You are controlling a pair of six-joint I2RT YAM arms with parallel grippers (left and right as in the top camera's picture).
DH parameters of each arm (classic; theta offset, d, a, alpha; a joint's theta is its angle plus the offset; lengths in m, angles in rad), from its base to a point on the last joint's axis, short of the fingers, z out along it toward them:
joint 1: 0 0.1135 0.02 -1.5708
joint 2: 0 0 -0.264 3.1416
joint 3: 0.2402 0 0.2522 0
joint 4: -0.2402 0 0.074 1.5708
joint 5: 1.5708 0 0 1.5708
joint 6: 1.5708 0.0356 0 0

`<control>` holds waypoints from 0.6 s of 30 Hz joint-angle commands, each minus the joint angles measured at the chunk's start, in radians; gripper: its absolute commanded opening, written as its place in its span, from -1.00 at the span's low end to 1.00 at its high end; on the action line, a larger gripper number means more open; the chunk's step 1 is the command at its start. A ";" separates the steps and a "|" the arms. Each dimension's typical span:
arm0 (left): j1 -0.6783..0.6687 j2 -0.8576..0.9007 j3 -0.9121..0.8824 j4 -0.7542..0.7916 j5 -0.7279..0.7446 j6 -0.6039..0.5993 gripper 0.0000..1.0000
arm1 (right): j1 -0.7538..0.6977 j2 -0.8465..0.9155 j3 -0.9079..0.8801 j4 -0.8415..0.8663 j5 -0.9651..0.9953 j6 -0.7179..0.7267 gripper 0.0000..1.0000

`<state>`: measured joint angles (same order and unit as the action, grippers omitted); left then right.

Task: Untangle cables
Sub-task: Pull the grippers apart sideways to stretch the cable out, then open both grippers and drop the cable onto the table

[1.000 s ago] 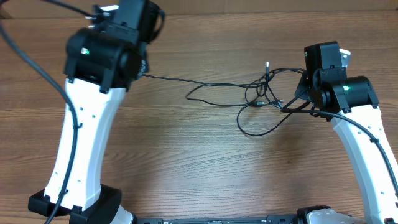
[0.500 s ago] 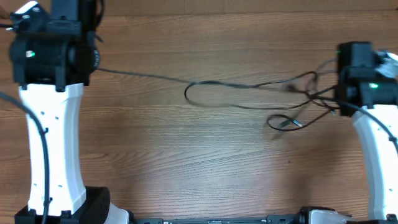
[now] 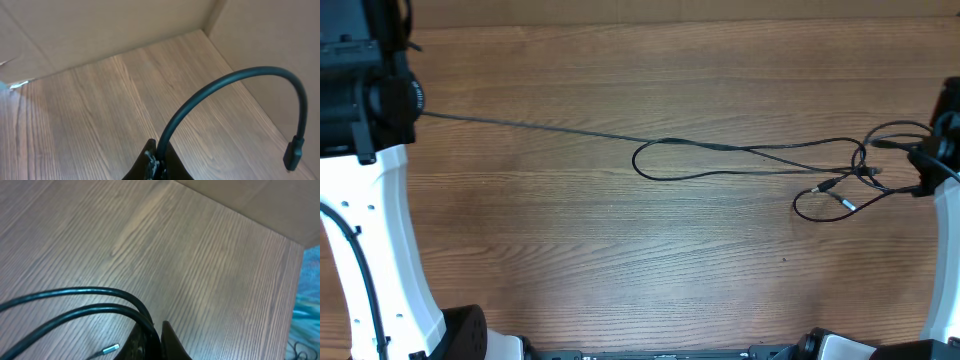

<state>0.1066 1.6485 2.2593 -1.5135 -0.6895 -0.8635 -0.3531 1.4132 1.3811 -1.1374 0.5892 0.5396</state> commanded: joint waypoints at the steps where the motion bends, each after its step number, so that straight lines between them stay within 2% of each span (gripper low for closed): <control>1: 0.063 -0.029 0.003 0.009 -0.050 -0.060 -0.92 | -0.042 -0.005 0.026 0.012 0.010 0.014 -0.92; 7: 0.112 -0.029 0.003 0.011 -0.031 -0.114 -0.92 | -0.073 -0.005 0.026 0.013 0.009 0.029 -0.93; 10: 0.120 -0.029 0.003 0.028 0.139 -0.107 -0.92 | -0.079 -0.005 0.026 0.035 -0.132 0.034 -0.93; 12: 0.116 -0.028 0.003 0.043 0.284 -0.064 -0.92 | -0.075 -0.005 0.026 0.082 -0.379 -0.059 -0.93; 16: 0.086 -0.024 0.002 0.101 0.636 0.114 -0.91 | -0.023 -0.005 0.026 0.182 -1.283 -0.564 -0.92; 18: 0.058 -0.021 0.003 0.121 0.728 0.193 -0.92 | 0.021 -0.006 0.026 0.182 -1.574 -0.681 -0.92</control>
<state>0.2005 1.6428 2.2593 -1.4113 -0.2390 -0.8318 -0.3969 1.4132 1.3811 -0.9642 -0.2481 0.2111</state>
